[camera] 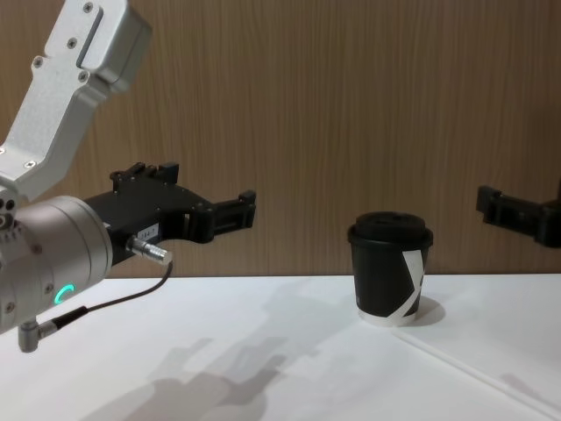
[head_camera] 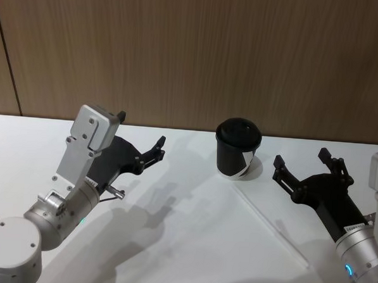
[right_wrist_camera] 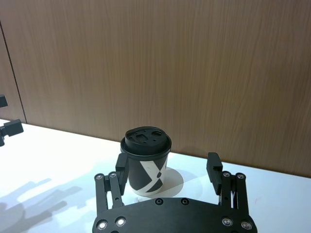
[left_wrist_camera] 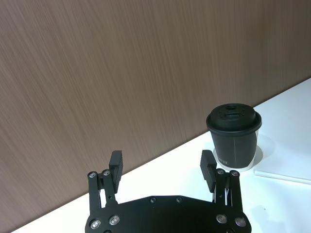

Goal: Pick up the straw with one hand, pass it to the other hand, and insert it into the cup.

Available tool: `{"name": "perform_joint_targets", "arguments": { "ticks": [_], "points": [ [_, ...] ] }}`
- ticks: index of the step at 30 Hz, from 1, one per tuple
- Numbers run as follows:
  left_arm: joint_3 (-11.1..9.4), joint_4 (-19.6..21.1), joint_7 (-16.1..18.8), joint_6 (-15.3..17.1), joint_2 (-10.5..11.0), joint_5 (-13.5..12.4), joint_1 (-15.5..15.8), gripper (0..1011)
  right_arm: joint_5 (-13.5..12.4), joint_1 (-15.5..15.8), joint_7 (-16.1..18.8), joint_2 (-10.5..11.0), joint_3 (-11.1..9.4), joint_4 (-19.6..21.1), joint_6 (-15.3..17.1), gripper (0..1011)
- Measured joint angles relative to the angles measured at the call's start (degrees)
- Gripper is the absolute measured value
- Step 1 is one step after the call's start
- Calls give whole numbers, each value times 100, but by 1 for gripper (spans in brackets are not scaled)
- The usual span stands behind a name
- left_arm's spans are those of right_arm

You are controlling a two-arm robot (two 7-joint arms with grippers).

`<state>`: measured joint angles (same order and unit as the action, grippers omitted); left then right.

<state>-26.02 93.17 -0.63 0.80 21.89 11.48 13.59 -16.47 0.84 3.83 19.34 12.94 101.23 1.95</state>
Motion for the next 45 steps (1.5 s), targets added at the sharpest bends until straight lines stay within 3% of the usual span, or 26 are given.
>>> {"name": "perform_joint_targets", "arguments": {
  "ticks": [45],
  "points": [
    [0, 0, 0, 0, 0, 0, 0, 1003, 0, 0, 0, 0, 0, 0, 0, 1001]
  ]
}}
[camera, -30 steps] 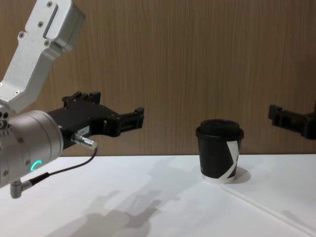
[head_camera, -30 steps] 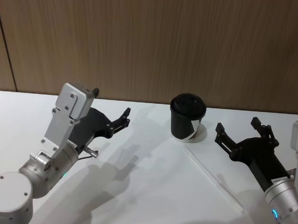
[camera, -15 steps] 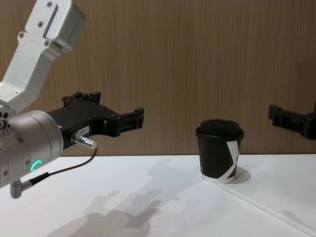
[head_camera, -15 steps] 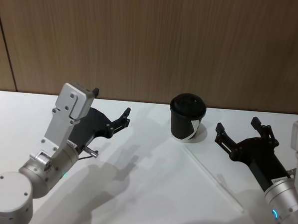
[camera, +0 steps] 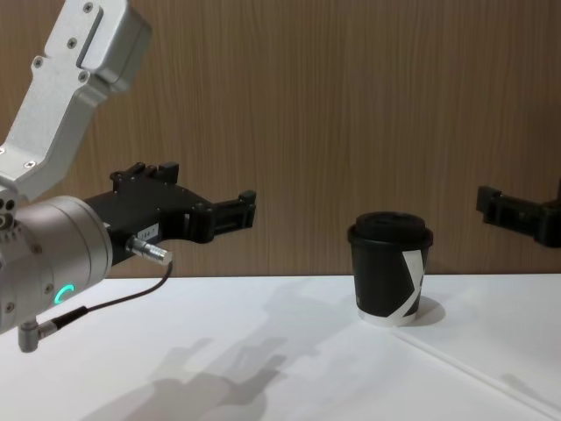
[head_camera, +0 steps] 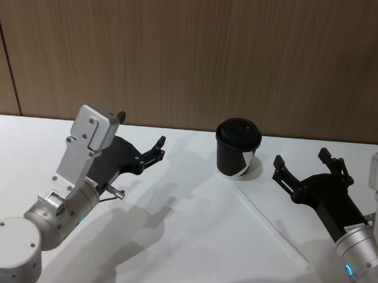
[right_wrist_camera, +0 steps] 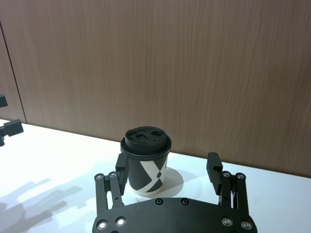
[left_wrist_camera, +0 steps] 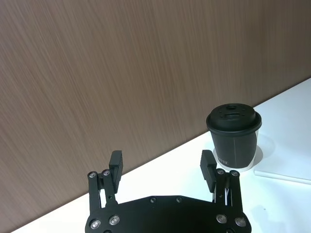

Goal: Pick up the straw with one hand, pass it to the other hand, and insert it into the cup.

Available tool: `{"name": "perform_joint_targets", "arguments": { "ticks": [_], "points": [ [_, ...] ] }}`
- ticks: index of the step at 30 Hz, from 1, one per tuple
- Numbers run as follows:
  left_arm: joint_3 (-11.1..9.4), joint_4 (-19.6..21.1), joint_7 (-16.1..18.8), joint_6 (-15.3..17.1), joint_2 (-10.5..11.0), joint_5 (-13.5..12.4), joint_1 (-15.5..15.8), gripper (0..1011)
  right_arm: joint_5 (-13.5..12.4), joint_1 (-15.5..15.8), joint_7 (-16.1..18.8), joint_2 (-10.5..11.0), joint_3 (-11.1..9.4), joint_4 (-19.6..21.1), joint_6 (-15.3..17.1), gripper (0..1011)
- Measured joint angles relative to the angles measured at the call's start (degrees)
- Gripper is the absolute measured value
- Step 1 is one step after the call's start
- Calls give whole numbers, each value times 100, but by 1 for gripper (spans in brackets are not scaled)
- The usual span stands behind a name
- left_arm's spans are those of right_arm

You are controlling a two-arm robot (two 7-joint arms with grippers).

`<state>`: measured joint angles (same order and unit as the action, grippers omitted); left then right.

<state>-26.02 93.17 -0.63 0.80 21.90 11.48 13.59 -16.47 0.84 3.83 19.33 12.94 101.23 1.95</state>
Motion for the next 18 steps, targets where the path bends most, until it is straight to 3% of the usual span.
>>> {"name": "perform_joint_targets", "arguments": {
  "ticks": [18],
  "points": [
    [0, 0, 0, 0, 0, 0, 0, 1003, 0, 0, 0, 0, 0, 0, 0, 1001]
  ]
}}
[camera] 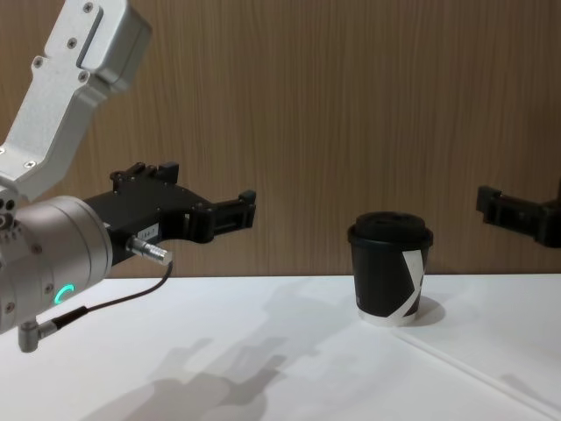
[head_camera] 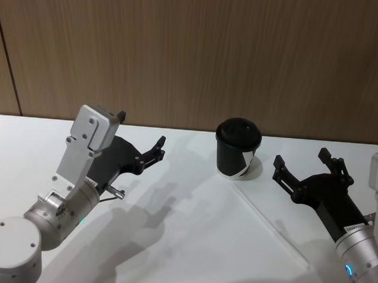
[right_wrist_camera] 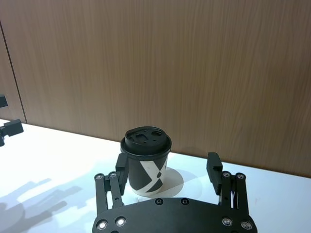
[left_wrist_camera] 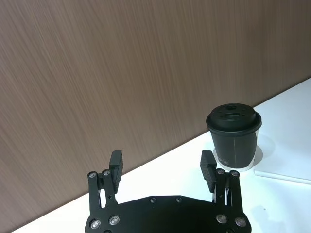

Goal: Pick up the straw with one hand, pass it to the other hand, and insert it into the cup.

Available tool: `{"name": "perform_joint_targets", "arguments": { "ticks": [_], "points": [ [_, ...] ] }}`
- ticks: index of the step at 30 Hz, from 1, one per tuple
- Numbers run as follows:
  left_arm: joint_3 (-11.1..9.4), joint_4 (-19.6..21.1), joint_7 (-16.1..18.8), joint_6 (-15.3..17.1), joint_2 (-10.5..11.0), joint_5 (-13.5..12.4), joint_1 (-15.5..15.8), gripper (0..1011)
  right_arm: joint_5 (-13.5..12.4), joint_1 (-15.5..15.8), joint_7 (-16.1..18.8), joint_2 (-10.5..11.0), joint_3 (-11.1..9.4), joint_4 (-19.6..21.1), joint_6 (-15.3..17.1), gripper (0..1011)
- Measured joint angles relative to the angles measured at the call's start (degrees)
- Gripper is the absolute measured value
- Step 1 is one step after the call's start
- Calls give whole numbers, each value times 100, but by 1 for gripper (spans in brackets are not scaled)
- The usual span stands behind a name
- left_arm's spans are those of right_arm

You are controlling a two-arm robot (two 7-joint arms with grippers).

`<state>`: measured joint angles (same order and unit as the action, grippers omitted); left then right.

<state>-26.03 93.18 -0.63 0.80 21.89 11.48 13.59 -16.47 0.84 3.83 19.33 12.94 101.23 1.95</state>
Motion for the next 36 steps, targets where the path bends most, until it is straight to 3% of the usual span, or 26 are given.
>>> {"name": "perform_joint_targets", "arguments": {
  "ticks": [36],
  "points": [
    [0, 0, 0, 0, 0, 0, 0, 1003, -8, 15, 61, 16, -15, 2, -32, 1001]
  ]
}}
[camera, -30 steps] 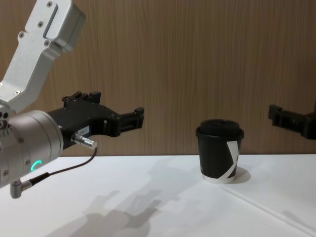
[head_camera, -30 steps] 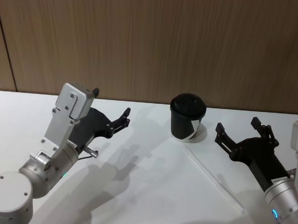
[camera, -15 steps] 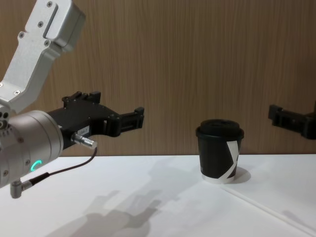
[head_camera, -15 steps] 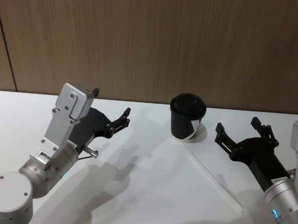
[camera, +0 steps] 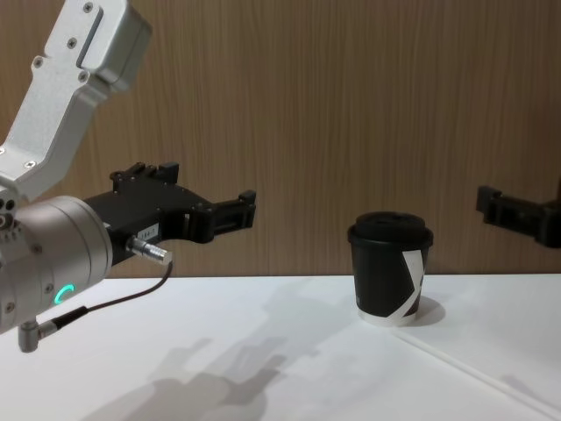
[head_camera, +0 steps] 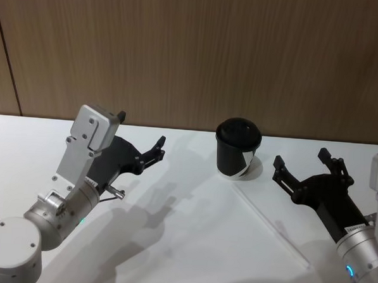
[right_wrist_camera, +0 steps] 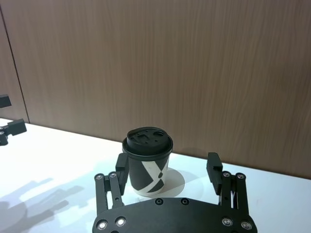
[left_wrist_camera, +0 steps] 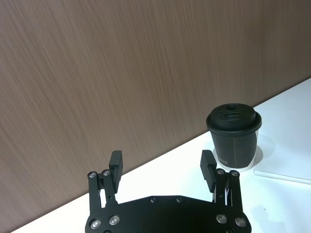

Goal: Pick up the straw with one hand, pass it to the other hand, and insert it into the cup.

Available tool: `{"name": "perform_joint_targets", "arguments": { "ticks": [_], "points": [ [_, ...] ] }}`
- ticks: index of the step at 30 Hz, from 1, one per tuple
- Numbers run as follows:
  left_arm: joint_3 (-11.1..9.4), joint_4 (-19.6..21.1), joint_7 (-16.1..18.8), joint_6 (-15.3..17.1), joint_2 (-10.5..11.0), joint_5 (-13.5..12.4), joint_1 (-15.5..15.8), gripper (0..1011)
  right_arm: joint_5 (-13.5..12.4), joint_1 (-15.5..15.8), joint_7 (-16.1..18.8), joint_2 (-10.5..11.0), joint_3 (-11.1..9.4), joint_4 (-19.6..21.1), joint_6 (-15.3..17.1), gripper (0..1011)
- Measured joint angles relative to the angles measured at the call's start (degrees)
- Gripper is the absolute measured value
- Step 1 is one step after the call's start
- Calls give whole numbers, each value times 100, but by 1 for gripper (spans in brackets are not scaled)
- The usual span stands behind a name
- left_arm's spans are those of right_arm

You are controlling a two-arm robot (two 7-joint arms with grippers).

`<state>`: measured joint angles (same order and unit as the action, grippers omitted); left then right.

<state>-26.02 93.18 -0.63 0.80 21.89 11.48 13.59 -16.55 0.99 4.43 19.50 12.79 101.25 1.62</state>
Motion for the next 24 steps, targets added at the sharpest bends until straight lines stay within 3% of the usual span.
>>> {"name": "perform_joint_targets", "arguments": {
  "ticks": [10, 24],
  "points": [
    [0, 0, 0, 0, 0, 0, 0, 1003, -109, 65, 361, 164, -61, 39, -121, 1001],
    [0, 0, 0, 0, 0, 0, 0, 1003, -283, 167, 1127, 590, -149, 72, -272, 1001]
  ]
}}
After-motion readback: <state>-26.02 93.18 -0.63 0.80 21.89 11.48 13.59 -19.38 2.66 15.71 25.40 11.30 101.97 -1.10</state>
